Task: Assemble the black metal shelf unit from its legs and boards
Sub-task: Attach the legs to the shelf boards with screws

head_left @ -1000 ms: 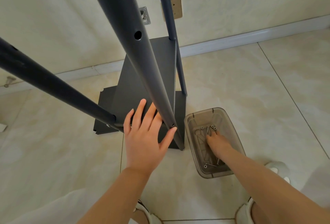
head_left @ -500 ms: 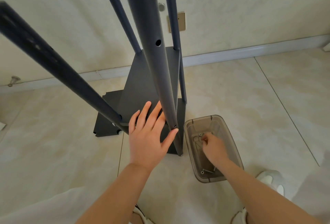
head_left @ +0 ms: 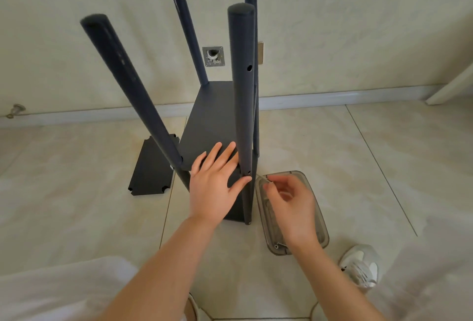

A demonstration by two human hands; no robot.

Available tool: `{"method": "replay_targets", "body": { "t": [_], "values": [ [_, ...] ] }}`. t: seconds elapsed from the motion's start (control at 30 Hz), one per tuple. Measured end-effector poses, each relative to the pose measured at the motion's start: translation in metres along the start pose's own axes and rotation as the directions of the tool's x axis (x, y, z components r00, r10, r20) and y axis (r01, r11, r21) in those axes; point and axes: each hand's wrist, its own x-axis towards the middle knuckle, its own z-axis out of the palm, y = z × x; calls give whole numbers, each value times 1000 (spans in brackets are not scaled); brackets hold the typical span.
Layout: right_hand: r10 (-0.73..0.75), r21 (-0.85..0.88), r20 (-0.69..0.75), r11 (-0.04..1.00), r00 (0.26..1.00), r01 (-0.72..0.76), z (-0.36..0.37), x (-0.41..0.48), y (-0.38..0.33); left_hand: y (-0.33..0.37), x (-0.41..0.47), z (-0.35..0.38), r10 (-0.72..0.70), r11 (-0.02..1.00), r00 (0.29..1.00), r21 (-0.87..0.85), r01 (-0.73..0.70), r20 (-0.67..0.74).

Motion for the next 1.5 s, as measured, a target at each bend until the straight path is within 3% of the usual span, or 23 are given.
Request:
{"method": "replay_targets", "body": {
  "t": [0.3,0.77,1.03,1.1,1.17,1.23,1.3,1.37,1.4,1.5],
  "values": [
    [-23,-51,128,998,991,30,3,-12,-20,2,3,-3,-49,995,998,-80,51,28],
    [-37,-39,148,998,988,43,12,2,-22,4,2,-5,-51,990,999,-132,53,20],
    [-7,-11,195,1000,981,9,12,9,-17,13,4,-18,-229,883,973,-417,217,21],
    [-10,5,195,1000,981,9,12,10,-17,22,-1,-23,-382,791,923,-536,295,-54],
    [-6,11,188,1000,982,4,13,11,-17,34,-9,-27,-577,642,811,-666,380,-94],
    [7,9,177,1000,984,-9,15,12,-16,46,-15,-30,-738,455,674,-765,456,-38],
    [13,6,169,1000,986,-15,16,12,-16,51,-16,-28,-853,209,508,-810,547,123],
    [6,-2,169,1000,986,-5,16,12,-15,47,-12,-24,-852,-70,352,-750,658,388],
    [4,2,171,1000,985,-4,15,12,-14,44,-10,-22,-798,-155,326,-696,701,507],
    [14,32,179,999,984,-20,14,13,-13,41,-1,-18,-627,-237,376,-627,742,682]
  ]
}}
